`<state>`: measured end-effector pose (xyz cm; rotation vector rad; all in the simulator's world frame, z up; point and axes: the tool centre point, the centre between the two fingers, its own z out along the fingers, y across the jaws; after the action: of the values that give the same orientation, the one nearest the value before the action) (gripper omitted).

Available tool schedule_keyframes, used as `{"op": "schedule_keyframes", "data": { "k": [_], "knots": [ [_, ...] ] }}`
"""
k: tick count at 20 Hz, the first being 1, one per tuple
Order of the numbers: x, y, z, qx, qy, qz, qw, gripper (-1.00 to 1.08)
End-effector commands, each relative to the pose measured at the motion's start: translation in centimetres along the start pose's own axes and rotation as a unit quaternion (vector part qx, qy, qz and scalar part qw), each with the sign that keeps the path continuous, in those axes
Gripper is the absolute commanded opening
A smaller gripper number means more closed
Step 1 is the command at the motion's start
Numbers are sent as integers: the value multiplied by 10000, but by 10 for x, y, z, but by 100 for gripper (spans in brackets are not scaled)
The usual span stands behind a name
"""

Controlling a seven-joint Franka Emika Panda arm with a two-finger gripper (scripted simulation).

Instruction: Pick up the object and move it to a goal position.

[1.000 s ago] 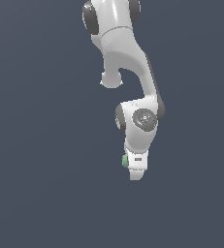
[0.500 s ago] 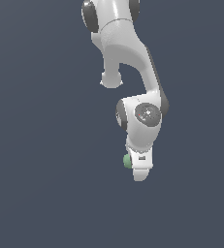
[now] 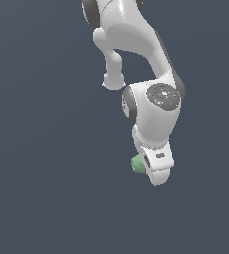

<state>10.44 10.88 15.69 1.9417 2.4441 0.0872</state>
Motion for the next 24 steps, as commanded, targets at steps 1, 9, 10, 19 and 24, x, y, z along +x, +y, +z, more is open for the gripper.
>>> {"op": "schedule_keyframes", "data": {
  "k": [1,9,10,19,24],
  "knots": [
    [4,8,-23,-65,32,-323,9995,-100],
    [19,29,-97,-263,145,-1347,9904,-100],
    [21,31,-106,-288,160,-1476,9885,-100],
    [40,46,-186,-493,285,-2548,9653,-100],
    [47,49,-216,-567,331,-2943,9534,-100]
  ]
}}
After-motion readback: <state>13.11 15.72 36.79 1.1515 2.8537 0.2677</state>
